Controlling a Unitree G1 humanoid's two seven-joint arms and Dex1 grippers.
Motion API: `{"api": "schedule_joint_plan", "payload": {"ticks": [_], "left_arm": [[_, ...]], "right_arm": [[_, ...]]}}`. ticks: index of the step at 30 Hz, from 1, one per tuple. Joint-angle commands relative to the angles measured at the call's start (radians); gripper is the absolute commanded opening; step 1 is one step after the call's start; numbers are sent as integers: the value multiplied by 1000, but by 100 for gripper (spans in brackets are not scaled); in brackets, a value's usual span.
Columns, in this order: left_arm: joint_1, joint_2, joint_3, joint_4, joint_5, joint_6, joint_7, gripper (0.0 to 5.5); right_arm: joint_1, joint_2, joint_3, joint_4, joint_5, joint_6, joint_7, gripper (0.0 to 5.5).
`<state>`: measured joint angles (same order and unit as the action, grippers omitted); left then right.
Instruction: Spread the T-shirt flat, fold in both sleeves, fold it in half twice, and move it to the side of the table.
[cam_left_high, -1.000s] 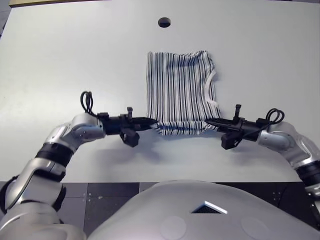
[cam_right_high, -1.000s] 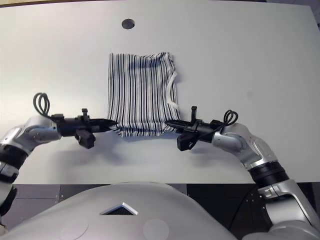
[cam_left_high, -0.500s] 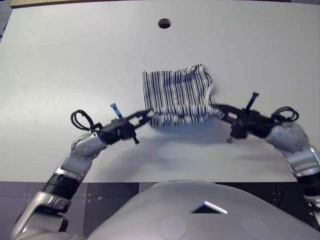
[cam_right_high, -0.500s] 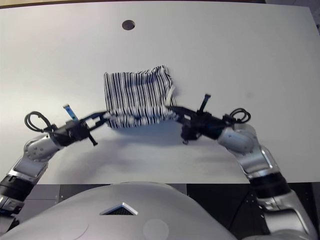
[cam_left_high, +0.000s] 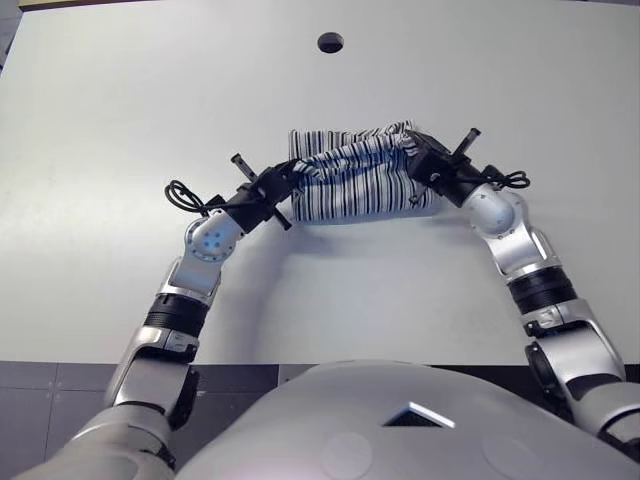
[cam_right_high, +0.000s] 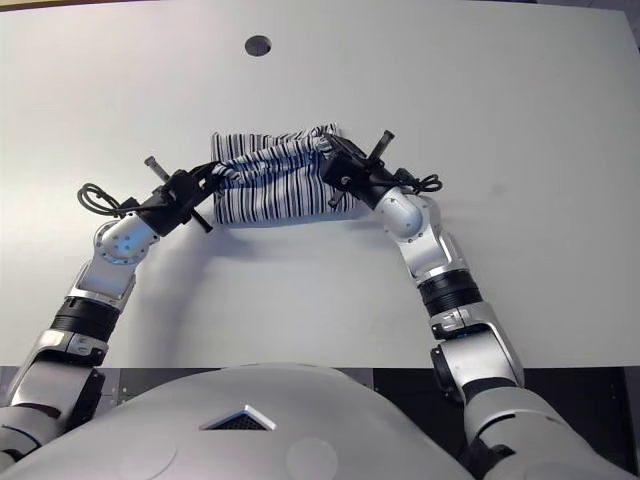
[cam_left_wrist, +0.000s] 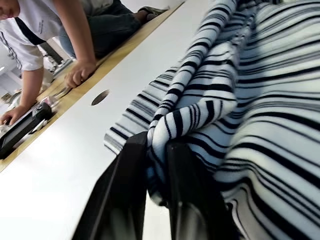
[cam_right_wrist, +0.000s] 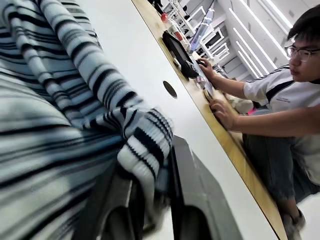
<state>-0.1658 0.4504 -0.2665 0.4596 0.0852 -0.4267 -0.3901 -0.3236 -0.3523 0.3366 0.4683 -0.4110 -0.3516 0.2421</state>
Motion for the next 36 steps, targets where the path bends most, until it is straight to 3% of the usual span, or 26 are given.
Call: {"api": "schedule_joint_plan", "payload": {"ticks": [1,13,15,22,26,36], "left_arm": [[-93,-44,51,113,13,-3,60,119],[-267,-172,200,414,-85,47,85,282],[-300,-188,239,487,-99,47,127,314],[-203,-214,444,477,-271,-15,168,416],[-124,-244,513,393,-351,-48,143,426],[-120,-301,530,365,-389,-84,56,426]], "right_arm": [[-85,23,0,111,-23,-24,-55,135],[-347,111,-90,511,54,-40,-164,321],[-333,124,-90,472,72,-76,-143,346],[-171,112,-33,191,92,-127,2,346],[-133,105,33,144,132,-150,195,346],[-411,248,-15,769,91,6,-37,346]]}}
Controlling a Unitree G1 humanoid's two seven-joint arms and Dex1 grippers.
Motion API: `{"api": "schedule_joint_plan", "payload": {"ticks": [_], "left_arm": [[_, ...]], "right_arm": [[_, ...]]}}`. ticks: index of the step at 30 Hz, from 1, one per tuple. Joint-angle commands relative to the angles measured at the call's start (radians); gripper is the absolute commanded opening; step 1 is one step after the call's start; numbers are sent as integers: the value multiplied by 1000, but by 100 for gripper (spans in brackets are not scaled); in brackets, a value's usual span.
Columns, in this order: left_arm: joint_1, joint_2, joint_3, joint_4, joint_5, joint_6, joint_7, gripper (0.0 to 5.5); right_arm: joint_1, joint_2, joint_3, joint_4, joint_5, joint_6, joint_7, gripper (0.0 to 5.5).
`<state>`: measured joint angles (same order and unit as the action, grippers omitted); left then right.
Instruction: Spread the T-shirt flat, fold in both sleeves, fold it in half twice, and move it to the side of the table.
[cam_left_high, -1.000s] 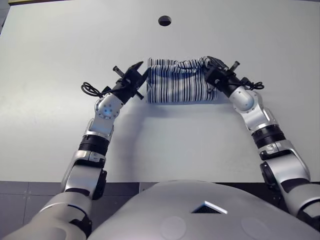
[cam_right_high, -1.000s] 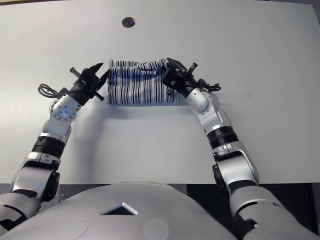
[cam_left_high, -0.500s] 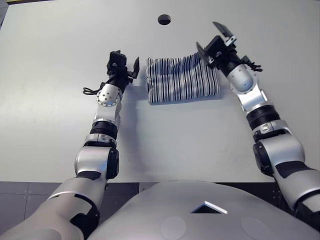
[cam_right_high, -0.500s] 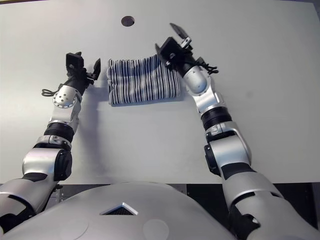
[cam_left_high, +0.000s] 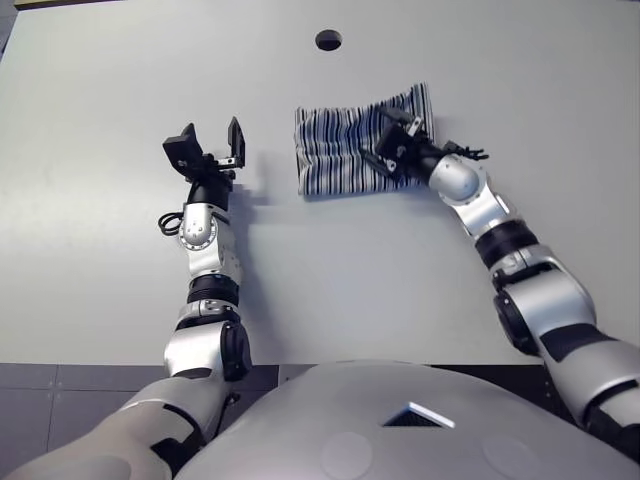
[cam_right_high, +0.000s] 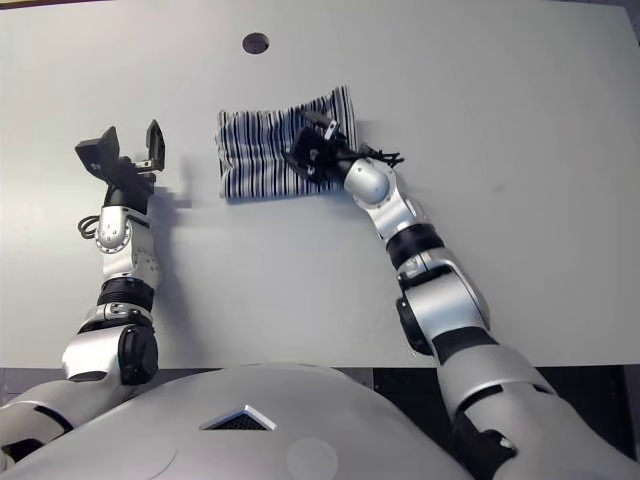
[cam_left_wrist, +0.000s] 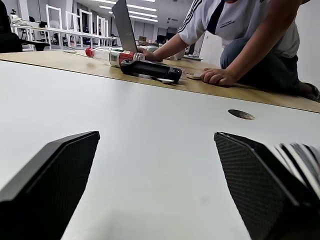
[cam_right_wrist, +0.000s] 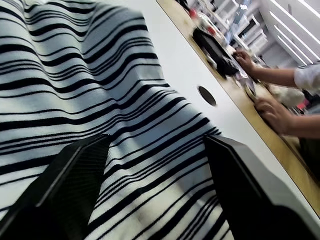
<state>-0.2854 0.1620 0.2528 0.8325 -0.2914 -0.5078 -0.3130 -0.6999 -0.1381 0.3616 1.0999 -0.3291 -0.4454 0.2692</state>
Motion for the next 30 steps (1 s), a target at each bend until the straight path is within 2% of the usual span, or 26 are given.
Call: {"api": "schedule_joint_plan", "payload": {"ticks": [1,5,7,10,12,17,19,21,24,26,28,30], "left_arm": [[-1,-18,14,-10,-20,-2,-30,426],[2,-34,22,-9,-37,-4,-57,426],[6,-38,33,-5,-43,-7,-60,426],[23,-44,48,-6,-48,-20,-56,426],[35,-53,48,-8,-38,-40,-51,426],[40,-60,51,-2,10,-152,2,426],[42,-62,42,-3,64,-235,56,426],[48,-69,29,-12,131,-328,115,426],[61,-84,2,-39,252,-430,218,426],[70,-99,-14,-65,310,-454,276,426],[79,-127,-30,-100,362,-459,335,426],[85,-147,-54,-123,396,-452,368,426]], "right_arm": [[-48,39,-78,167,38,141,-86,346],[-55,-26,-336,238,246,315,-219,346],[-21,-127,-539,251,405,363,-370,346],[40,-235,-771,257,578,381,-560,346],[80,-262,-867,252,645,361,-640,346],[120,-290,-1006,227,718,262,-769,346],[108,-288,-1005,206,703,192,-748,346],[85,-266,-941,154,636,54,-663,346],[112,-182,-708,-26,412,-217,-570,346],[175,-113,-564,-170,274,-323,-539,346],[259,-36,-427,-285,147,-366,-519,346],[312,14,-356,-323,87,-362,-516,346]]}}
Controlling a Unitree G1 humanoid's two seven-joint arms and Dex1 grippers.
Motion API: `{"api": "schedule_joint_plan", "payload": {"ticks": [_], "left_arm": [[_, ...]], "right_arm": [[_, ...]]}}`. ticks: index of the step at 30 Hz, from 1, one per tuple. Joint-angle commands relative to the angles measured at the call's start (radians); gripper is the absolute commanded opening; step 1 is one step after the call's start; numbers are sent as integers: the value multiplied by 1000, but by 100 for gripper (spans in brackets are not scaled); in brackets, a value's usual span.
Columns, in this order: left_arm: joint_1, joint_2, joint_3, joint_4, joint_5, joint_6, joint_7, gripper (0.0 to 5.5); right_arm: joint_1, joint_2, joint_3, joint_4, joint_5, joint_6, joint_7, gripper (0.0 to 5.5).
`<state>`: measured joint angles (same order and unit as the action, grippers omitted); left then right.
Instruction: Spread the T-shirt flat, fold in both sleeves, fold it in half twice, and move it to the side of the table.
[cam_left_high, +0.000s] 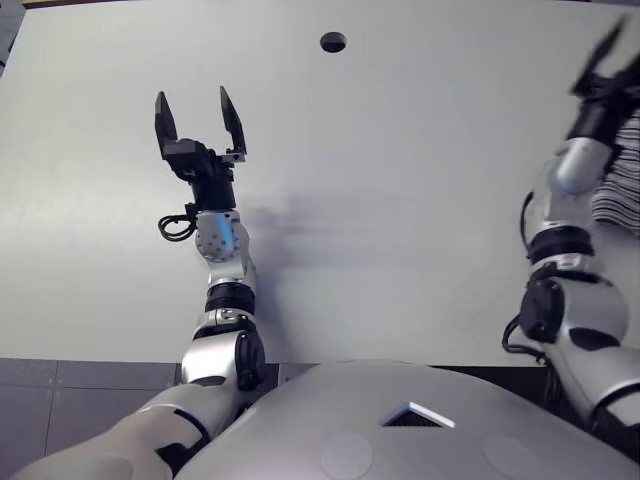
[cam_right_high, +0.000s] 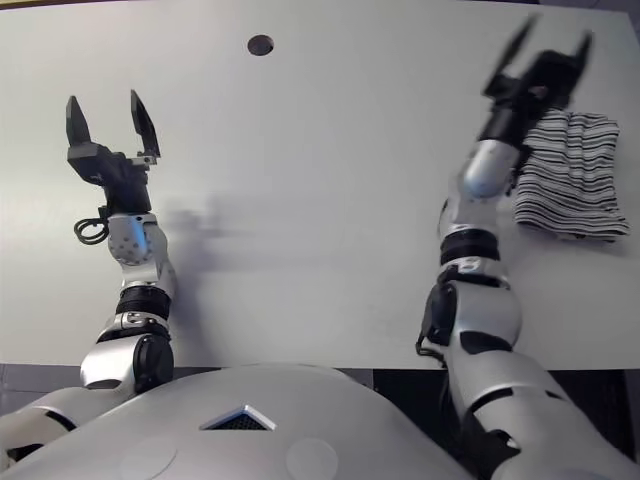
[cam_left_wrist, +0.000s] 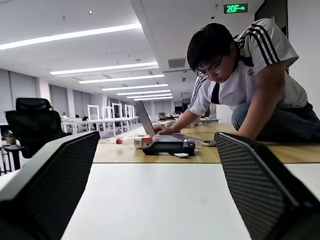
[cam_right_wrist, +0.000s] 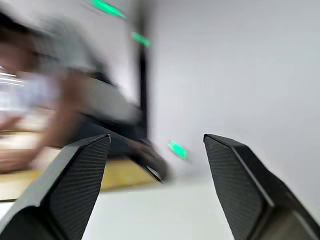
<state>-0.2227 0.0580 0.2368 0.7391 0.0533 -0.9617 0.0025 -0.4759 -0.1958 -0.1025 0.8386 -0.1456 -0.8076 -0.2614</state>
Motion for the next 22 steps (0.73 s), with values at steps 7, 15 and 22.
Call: {"api": "schedule_joint_plan", "payload": {"ticks": [7,15,22], "left_arm": [[-43,-41,-113,65,117,50,97,491],[-30,-26,-134,161,143,-42,172,529],[-13,-12,-167,198,163,-82,204,481]], "right_arm": [[66,161,158,93,-111,-2,-7,346],[83,176,167,167,-130,-93,-68,432],[81,147,147,223,-116,-113,-82,435]]}}
